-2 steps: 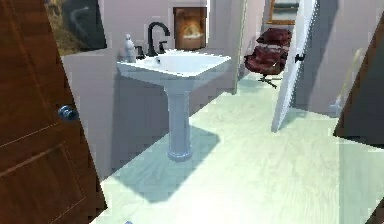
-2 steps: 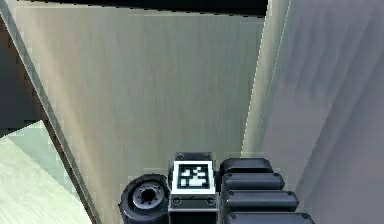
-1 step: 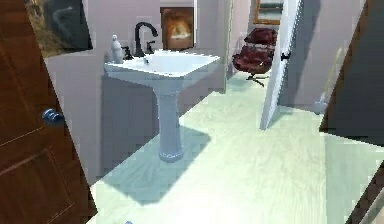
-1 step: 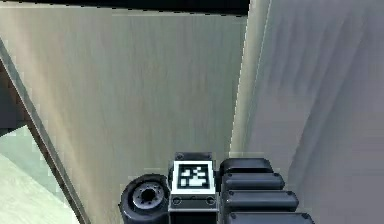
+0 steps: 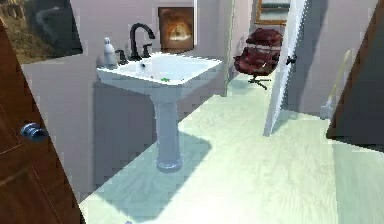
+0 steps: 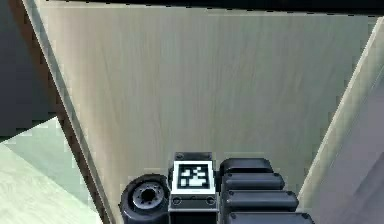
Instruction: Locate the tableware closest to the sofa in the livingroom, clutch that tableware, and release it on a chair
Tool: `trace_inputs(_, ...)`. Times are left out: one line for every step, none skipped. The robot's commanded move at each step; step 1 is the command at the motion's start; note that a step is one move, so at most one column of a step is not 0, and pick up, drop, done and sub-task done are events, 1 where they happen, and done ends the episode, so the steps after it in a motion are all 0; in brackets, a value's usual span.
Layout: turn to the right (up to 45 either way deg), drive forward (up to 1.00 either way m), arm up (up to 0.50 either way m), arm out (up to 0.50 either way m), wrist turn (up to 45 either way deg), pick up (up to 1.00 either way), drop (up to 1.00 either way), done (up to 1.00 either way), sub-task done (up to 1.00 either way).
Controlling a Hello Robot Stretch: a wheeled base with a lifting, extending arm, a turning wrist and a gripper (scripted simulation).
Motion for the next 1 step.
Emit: trace_inputs(-45.0, 0.0, 0.0, 0.0, 0.0, 0.0, 0.0, 0.0, 0.0)
